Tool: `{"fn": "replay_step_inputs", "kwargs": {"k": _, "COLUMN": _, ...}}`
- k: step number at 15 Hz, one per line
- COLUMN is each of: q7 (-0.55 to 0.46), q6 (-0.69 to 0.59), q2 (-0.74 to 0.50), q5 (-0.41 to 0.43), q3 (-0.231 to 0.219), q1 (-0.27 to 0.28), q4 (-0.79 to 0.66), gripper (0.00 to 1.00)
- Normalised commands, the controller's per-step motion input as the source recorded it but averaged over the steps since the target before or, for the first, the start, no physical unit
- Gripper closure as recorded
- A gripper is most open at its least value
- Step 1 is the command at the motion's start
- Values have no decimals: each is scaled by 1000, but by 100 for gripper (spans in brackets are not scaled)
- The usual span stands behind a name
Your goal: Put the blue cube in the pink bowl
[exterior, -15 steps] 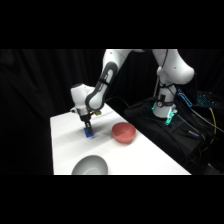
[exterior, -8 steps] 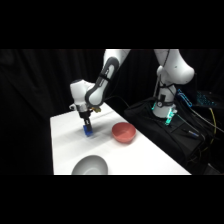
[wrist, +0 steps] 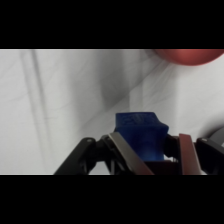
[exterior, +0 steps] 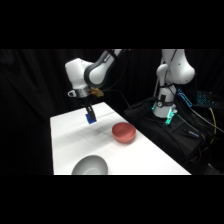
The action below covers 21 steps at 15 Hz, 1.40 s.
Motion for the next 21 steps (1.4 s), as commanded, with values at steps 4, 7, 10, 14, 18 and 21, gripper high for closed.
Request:
{"fn": "replay_step_inputs", "kwargs": {"k": 4, "q7": 132, "q6": -137, "q2": -581, "q5": -135, "q3": -75, "q1": 160, "q4": -459, "gripper": 77}}
{"fn": "replay_step_inputs", "kwargs": {"k": 7, "q7": 196, "q6": 65, "q2": -598, "q5": -129, "q3": -33, "q1": 190, "q4": -616, "gripper": 77}}
{"fn": "replay_step_inputs", "kwargs": {"k": 10, "q7": 216, "q6": 140, "q2": -581, "q5": -116, "q3": 22, "q1": 190, "q4": -640, "gripper": 77}}
{"fn": "replay_step_inputs", "kwargs": {"k": 14, "q7": 219, "q6": 184, "q2": -534, "q5": -104, "q3": 58, "q1": 157, "q4": -583, "gripper": 77}}
{"fn": "replay_step_inputs", "kwargs": {"k": 18, "q7": 165, "q6": 307, "q2": -363, "q5": -80, "q3": 47, "q1": 94, "q4": -472, "gripper": 77}}
{"fn": "replay_step_inputs", "kwargs": {"k": 21, "q7": 174, "q6": 385, "q2": -145, "q5": -105, "q3": 24, "q1": 46, "q4": -335, "gripper": 77}}
